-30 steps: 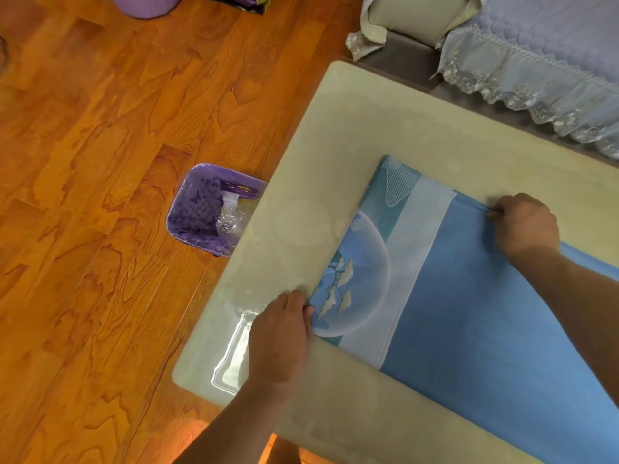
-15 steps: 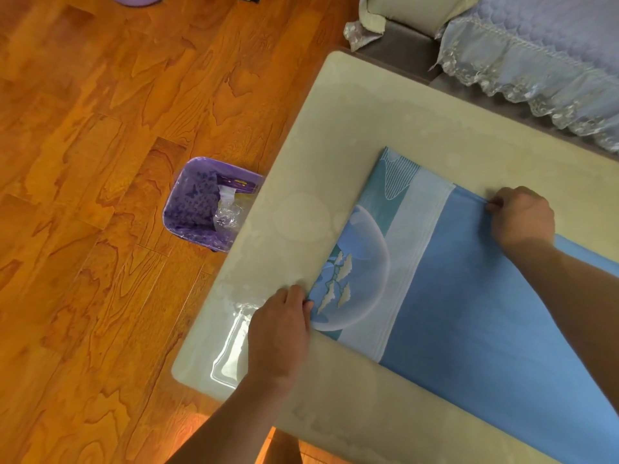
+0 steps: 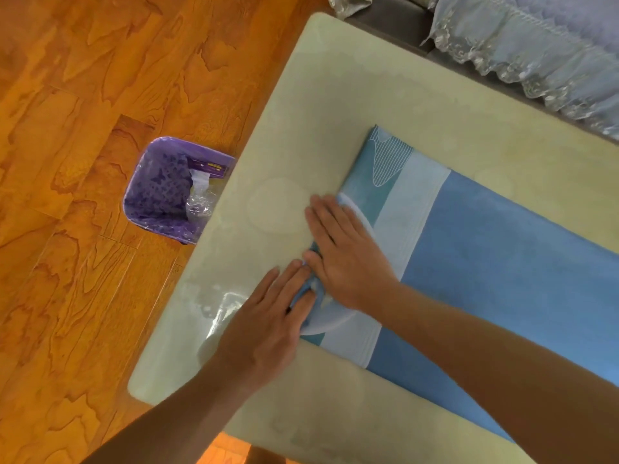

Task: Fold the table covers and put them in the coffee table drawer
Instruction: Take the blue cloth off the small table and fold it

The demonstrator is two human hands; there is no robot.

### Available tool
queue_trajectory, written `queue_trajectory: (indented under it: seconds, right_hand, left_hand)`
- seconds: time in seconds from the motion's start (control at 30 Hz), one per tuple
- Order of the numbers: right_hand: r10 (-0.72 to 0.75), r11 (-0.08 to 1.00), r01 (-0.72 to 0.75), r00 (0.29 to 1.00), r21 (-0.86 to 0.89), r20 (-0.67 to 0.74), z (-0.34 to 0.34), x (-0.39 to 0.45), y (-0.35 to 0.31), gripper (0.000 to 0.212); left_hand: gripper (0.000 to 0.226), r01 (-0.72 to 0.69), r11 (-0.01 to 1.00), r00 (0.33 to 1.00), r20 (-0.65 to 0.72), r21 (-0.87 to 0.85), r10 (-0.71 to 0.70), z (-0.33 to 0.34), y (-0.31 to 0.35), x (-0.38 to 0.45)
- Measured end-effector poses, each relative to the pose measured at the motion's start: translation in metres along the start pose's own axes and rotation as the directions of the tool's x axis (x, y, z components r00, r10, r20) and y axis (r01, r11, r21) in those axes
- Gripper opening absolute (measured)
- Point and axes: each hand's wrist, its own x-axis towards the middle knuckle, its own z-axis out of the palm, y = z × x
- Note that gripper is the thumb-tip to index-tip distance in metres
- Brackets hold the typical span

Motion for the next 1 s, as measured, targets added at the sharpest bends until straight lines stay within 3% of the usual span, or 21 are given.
queue_trajectory:
  seconds: [0.3,0.43,0.5,0.6,0.7,0.8,0.87,0.93,1.0]
  right_hand:
    - [0.341,0.939,-0.340,0.940,-0.053,0.024,-0.036,0.128,0.106,0.077]
    - [0.359,0.932,-0.359,0.933,-0.056,-0.010,-0.043,0.137,0.111,0.078]
    - [0.356,0.933,-0.360,0.931,-0.032,-0.087,-0.042,0.134,0.107,0.075]
    - [0.329,0.938,-0.347,0.887,0.001,-0.324,-0.038,0.131,0.108,0.063]
    - [0.274,0.953,-0.302,0.795,0.038,-0.541,-0.034,0.129,0.109,0.040]
    - [0.296,0.944,-0.311,0.656,0.109,-0.695,-0.042,0.109,0.088,0.022]
    - [0.421,0.905,-0.331,0.610,0.267,-0.671,-0.039,0.064,0.044,0.023]
    - [0.571,0.819,-0.397,0.636,0.414,-0.520,-0.025,-0.003,-0.013,0.029]
    - [0.644,0.759,-0.499,0.671,0.418,-0.367,-0.004,-0.058,-0.056,0.032]
  left_hand:
    - [0.038,0.015,1.000,1.000,-0.006,0.005,-0.014,0.002,0.003,-0.002]
    - [0.034,-0.015,0.998,1.000,0.009,0.056,0.015,-0.003,0.007,0.005]
    - [0.025,-0.064,0.994,0.998,-0.001,0.084,0.064,-0.014,0.009,0.019]
    - [0.021,-0.158,0.984,0.987,-0.022,0.077,0.160,-0.018,0.005,0.045]
    - [0.048,-0.125,0.991,0.992,0.028,0.050,0.124,-0.004,0.001,0.059]
    - [0.057,-0.092,0.995,0.993,0.074,0.036,0.089,0.000,0.003,0.061]
    - [0.059,-0.088,0.995,0.992,0.097,0.049,0.083,-0.001,0.002,0.059]
    - [0.062,-0.097,0.993,0.992,0.092,0.073,0.090,0.001,0.002,0.059]
    - [0.060,-0.111,0.987,0.991,0.092,0.112,0.101,0.003,0.002,0.059]
